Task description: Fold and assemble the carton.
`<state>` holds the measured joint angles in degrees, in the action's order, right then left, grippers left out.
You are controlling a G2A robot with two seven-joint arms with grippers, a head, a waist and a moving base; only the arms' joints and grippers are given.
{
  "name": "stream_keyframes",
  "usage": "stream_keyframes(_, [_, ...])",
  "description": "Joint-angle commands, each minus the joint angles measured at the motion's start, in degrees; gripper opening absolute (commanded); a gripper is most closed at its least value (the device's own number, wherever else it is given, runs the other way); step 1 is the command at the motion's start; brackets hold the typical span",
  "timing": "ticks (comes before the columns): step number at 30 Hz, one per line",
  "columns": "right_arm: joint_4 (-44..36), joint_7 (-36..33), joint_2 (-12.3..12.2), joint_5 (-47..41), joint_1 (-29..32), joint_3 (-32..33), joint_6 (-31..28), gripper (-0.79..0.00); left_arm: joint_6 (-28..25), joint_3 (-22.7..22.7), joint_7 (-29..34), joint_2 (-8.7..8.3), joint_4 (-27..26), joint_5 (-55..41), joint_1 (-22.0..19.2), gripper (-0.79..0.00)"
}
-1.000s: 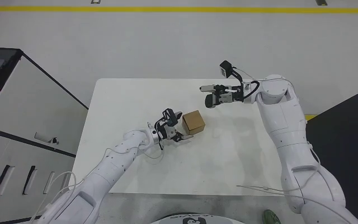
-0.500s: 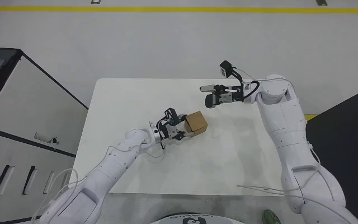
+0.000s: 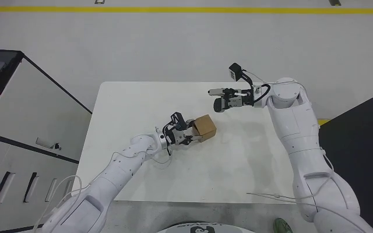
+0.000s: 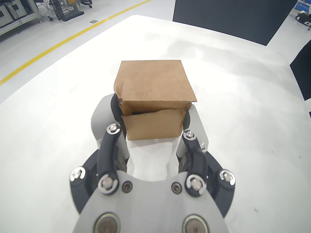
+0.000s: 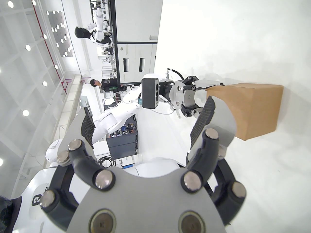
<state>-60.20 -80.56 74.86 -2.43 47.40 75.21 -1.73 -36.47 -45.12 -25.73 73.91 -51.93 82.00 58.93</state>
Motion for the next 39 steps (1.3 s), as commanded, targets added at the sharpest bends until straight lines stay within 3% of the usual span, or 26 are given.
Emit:
stream_keyframes(1, [0.0,0.0,0.0,0.0,0.0,0.0,0.0,0.0,0.0,-0.2,-0.1,-0.06,-0.3,0.0,0.1,-0.785])
stream_keyframes(7, [0.0,0.0,0.0,0.0,0.0,0.0,0.0,0.0,-0.7,-1.6,0.4,-0.76,-2.0,0.5,0.6,-0.785])
stream_keyframes(13, [0.0,0.0,0.0,0.0,0.0,0.0,0.0,0.0,-5.6,-5.9,3.5,-3.18,-6.4,2.4,2.1,-0.785])
stream_keyframes(28, [0.0,0.0,0.0,0.0,0.0,0.0,0.0,0.0,-20.7,-23.9,13.2,-10.35,-30.2,-0.7,15.0,-0.785])
stream_keyframes(39, [0.0,0.0,0.0,0.0,0.0,0.0,0.0,0.0,-21.5,-24.7,14.3,-10.67,-32.0,-1.7,15.9,-0.785])
